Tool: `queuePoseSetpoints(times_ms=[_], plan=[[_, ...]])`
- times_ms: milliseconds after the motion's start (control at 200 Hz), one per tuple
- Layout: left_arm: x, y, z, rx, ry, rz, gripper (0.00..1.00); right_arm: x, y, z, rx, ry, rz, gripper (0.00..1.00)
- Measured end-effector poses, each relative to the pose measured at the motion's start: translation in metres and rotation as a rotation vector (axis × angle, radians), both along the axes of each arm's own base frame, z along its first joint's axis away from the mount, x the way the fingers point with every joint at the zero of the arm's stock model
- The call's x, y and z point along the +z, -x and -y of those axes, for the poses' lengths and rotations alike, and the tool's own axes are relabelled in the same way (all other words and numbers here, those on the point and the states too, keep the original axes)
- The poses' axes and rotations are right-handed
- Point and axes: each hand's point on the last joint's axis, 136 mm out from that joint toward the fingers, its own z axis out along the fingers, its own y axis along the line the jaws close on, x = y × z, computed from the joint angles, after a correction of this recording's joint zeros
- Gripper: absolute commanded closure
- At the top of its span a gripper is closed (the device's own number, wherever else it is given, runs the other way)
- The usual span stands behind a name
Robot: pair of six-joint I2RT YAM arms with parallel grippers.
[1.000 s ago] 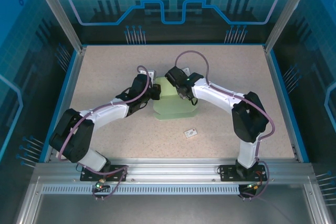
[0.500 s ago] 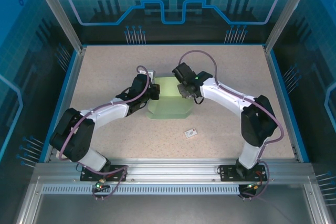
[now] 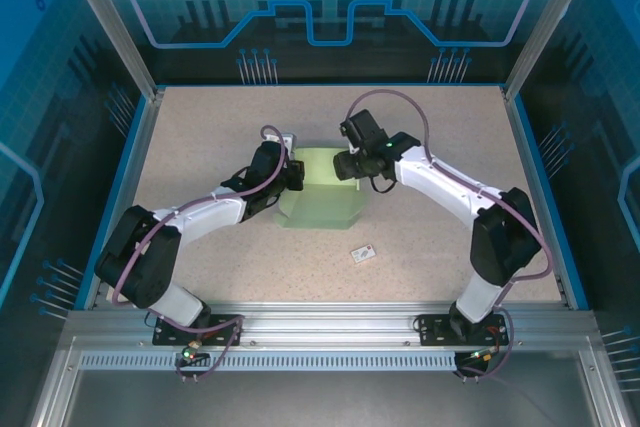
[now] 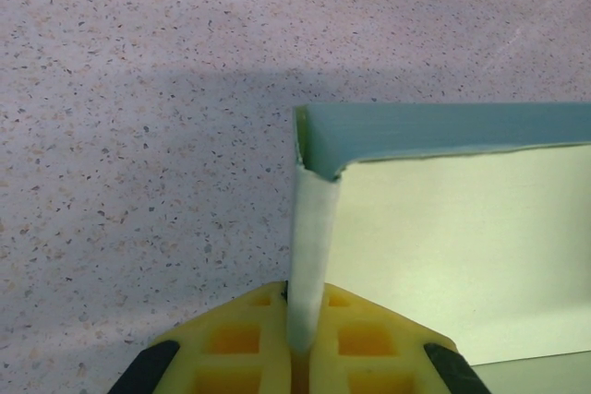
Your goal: Fold the paper box
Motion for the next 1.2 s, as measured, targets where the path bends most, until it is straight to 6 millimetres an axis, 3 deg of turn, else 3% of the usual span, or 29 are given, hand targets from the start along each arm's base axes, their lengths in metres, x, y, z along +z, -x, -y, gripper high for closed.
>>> queuePoseSetpoints(times_ms=[205, 310, 700, 971, 1201], plan=[[-0.002, 0.000, -0.002, 0.006, -0.012, -0.003, 0.98, 0.031, 0.003, 0.012, -0.015, -0.056, 0.051, 0.43], [-0.002, 0.001, -0.002, 0.004, -0.016, -0.004, 0.98, 0.035, 0.004, 0.015, -0.024, -0.047, 0.067, 0.45], [-0.004, 0.003, 0.000, -0.012, -0.031, -0.006, 0.98, -0.003, 0.000, 0.011, -0.046, 0.133, 0.027, 0.61], [-0.004, 0.003, 0.001, -0.010, -0.036, -0.005, 0.98, -0.006, -0.012, 0.011, -0.094, 0.221, 0.056, 0.73], [-0.004, 0.004, 0.002, -0.013, -0.036, -0.006, 0.98, -0.010, -0.016, 0.017, -0.132, 0.309, 0.077, 0.77]])
